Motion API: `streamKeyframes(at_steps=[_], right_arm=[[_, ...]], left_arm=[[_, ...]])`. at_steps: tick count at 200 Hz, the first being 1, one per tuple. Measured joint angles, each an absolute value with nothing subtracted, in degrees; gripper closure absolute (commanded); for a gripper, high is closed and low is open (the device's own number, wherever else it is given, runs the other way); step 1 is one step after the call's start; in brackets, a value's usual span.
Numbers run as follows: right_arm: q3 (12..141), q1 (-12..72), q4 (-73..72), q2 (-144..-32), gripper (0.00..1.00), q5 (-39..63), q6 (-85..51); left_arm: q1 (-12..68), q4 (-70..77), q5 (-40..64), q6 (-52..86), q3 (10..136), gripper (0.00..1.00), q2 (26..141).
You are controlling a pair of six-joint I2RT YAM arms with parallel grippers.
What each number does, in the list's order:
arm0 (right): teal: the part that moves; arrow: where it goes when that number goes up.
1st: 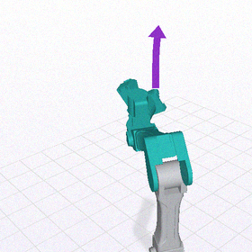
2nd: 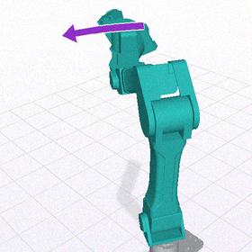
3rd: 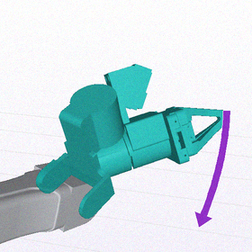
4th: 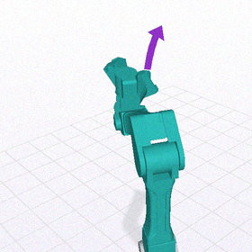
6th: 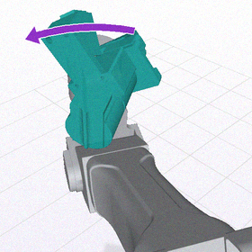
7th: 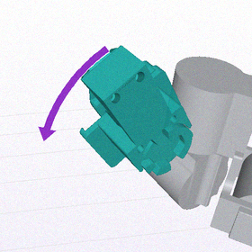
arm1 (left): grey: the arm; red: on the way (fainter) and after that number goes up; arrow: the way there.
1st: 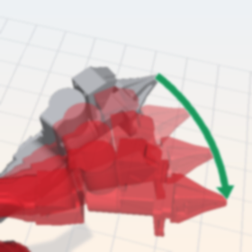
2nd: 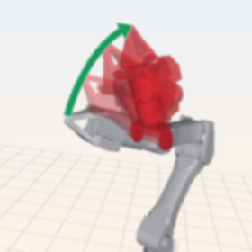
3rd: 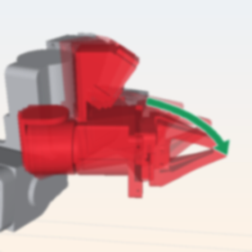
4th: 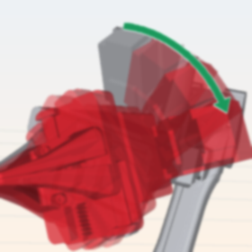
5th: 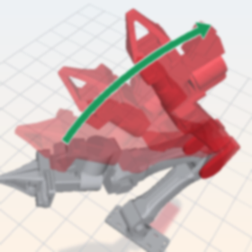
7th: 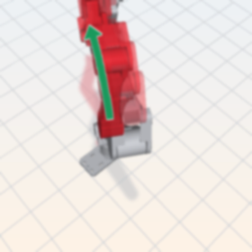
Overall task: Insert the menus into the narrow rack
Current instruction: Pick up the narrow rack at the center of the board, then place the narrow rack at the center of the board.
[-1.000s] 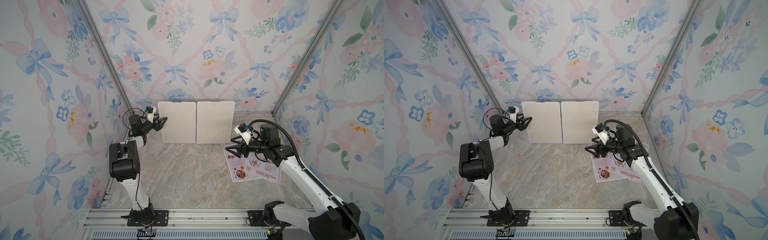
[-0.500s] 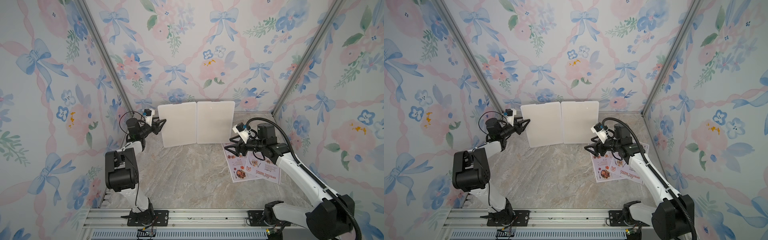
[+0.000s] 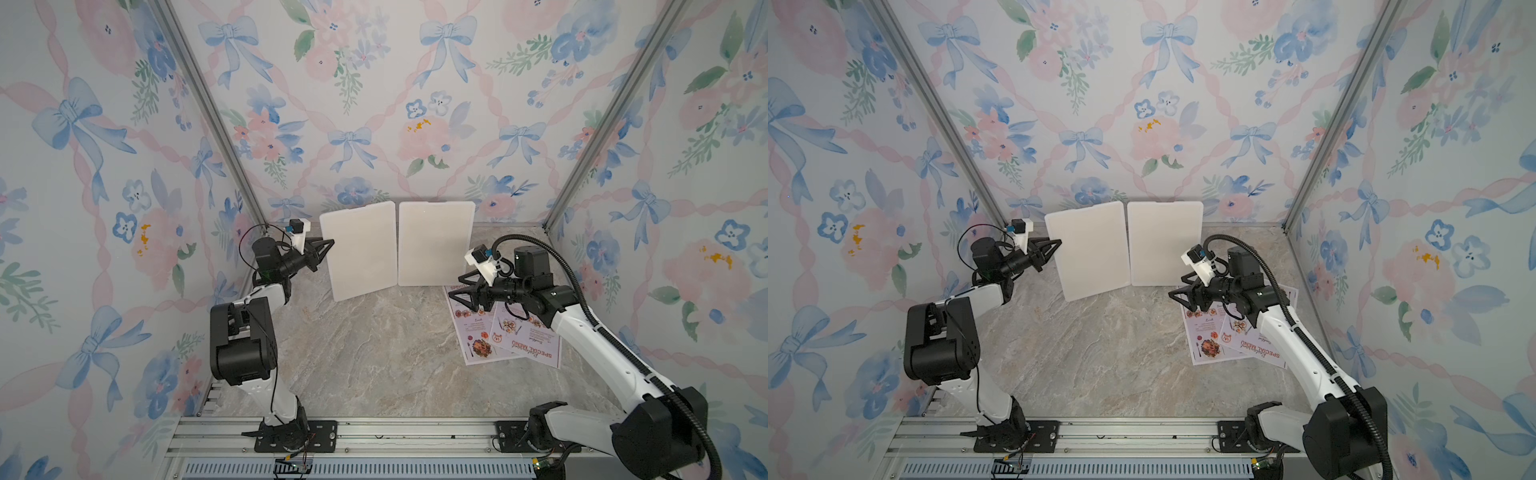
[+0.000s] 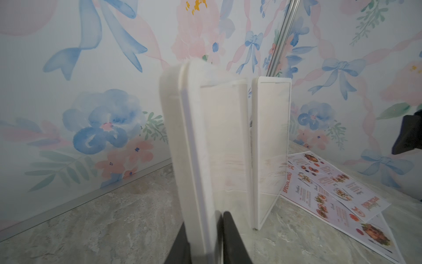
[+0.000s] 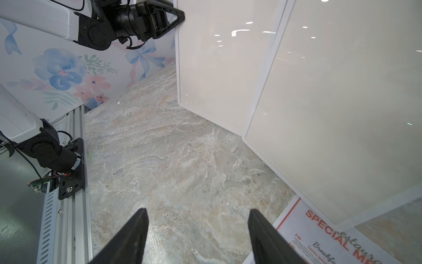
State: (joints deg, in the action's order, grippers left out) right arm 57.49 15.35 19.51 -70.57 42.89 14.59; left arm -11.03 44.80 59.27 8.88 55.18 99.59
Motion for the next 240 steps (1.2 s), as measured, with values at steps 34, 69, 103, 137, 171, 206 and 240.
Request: streamKeyframes(at_steps=[34, 69, 103, 137, 171, 206, 240], right_arm=[[57.52, 15.05, 19.57, -70.46, 0.29, 42.89, 14.59], [57.52, 15.05, 19.55, -70.46, 0.29, 42.89, 14.39], [57.95, 15.07, 19.49, -70.52, 0.29, 42.92, 14.35], [58.74, 15.07, 19.46, -70.65, 0.29, 43.11, 14.22], [59.61, 15.05, 19.51, -71.2, 0.29, 43.38, 14.66], [59.64, 14.13, 20.21, -71.13, 0.29, 43.77, 15.09], [59.11, 10.5, 20.38, -69.43, 0.29, 43.75, 13.5]], left_arm=[[-12.08, 45.06, 58.76, 9.32, 51.4, 0.96, 97.54], [-14.06, 44.88, 57.49, 9.26, 44.88, 1.0, 90.54], [-14.5, 43.92, 57.34, 9.45, 39.11, 1.0, 82.61], [-14.5, 43.09, 58.92, 11.75, 33.36, 1.0, 73.56], [-11.75, 43.2, 60.82, 14.26, 29.98, 1.0, 67.92], [-4.45, 43.68, 60.93, 15.31, 26.48, 1.0, 65.1], [-1.48, 43.92, 62.52, 15.77, 25.34, 1.0, 64.27]])
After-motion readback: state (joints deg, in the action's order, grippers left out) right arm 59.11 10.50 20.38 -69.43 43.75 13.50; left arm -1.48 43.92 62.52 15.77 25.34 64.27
